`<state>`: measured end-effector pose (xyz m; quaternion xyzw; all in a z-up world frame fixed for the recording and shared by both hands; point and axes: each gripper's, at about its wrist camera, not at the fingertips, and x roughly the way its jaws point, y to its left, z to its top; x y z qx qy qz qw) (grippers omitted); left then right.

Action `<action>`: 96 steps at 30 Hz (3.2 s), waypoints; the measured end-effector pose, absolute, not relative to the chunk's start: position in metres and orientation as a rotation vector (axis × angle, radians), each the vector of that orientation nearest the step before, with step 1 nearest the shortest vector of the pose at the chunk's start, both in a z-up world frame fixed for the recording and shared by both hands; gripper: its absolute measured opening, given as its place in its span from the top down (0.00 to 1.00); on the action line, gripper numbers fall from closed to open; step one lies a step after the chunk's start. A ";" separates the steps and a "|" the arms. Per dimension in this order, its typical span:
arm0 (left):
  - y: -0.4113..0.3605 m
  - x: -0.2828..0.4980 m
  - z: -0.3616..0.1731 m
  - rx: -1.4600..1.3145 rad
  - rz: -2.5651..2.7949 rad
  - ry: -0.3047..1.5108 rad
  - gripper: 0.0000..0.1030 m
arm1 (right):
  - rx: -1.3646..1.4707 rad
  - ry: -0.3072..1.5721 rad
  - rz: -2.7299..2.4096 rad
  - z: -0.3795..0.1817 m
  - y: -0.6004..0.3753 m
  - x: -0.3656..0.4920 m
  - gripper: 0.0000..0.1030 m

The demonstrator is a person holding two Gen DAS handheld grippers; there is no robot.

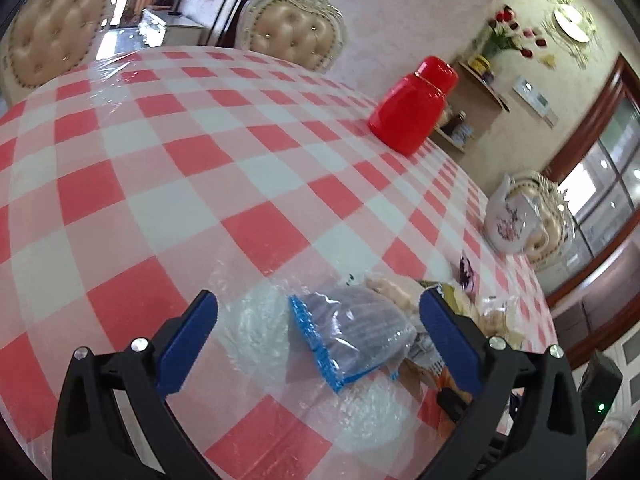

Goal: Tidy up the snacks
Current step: 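Grasp another blue-edged grey packet with the left gripper while the right gripper grasps the orange-labelled bread packet, then lift both held packets up from the table, then carry the grey packet and bread packet over the clear box with both grippers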

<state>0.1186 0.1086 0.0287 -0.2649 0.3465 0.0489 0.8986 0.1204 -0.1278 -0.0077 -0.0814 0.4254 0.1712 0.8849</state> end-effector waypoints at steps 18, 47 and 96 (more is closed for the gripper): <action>0.060 0.156 0.003 -0.212 -0.069 0.866 0.33 | -0.122 0.916 0.385 -0.003 -0.162 0.048 0.55; 0.090 0.114 0.038 -0.250 -0.054 0.765 0.45 | 0.174 0.813 0.436 0.010 -0.215 0.033 0.57; 0.174 -0.185 0.069 -0.273 0.036 0.643 0.43 | 0.046 0.615 0.818 0.046 -0.086 -0.173 0.57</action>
